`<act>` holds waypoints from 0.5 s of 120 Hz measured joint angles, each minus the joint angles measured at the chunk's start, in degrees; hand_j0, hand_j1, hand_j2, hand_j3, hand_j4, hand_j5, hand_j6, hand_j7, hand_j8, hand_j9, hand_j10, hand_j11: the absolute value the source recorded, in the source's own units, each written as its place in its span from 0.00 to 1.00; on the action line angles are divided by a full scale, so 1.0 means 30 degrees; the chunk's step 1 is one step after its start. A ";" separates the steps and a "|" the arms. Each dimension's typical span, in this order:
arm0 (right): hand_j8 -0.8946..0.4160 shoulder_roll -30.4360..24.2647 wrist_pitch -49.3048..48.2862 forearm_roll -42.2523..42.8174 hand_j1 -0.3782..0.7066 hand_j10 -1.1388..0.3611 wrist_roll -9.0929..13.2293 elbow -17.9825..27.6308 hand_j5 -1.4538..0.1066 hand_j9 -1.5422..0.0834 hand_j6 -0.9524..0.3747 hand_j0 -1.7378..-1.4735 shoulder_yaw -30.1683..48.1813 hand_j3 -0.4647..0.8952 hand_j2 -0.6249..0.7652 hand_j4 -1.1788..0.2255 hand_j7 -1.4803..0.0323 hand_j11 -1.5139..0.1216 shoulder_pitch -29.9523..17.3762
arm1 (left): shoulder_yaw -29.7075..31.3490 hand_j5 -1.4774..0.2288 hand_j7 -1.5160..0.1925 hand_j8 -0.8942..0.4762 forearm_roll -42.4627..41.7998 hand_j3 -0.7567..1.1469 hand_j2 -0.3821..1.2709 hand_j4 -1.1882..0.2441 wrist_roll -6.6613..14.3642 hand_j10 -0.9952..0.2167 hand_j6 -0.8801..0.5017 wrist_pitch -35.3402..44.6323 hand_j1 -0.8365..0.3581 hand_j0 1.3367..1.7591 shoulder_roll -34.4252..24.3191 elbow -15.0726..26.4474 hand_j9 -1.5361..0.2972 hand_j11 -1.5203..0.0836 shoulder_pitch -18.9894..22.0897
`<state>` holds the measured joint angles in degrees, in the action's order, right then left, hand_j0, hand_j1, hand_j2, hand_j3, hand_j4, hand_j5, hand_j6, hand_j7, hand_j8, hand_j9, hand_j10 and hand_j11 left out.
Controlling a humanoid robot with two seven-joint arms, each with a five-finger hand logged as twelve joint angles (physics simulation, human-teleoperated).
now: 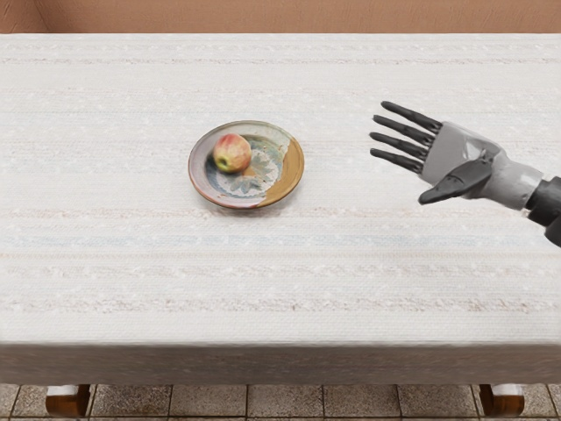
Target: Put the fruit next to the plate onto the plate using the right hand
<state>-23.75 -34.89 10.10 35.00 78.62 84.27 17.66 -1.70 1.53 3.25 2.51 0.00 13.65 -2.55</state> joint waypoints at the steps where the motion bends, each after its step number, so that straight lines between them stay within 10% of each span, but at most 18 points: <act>1: 0.67 -0.0015 -0.0003 -0.0079 0.05 0.75 0.0000 -0.0030 0.92 0.93 0.70 0.30 0.0147 0.34 0.45 0.83 0.96 0.91 -0.0112 | -0.0002 0.87 0.89 0.65 0.0001 0.40 0.23 0.83 0.0000 0.82 0.64 0.0001 0.99 0.76 0.0000 -0.0001 0.84 0.95 -0.0001; 60: 0.67 -0.0199 -0.0038 -0.1191 0.05 0.75 0.0000 -0.1430 0.92 0.94 0.71 0.30 0.3643 0.34 0.45 0.83 0.96 0.91 -0.2212 | -0.0075 0.87 0.89 0.65 -0.0067 0.40 0.23 0.83 -0.0026 0.82 0.64 0.0098 0.99 0.76 0.0000 -0.0010 0.84 0.95 -0.0176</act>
<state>-24.34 -35.00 6.53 35.00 74.33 95.20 11.02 -1.92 1.33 3.17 2.81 0.00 13.62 -3.07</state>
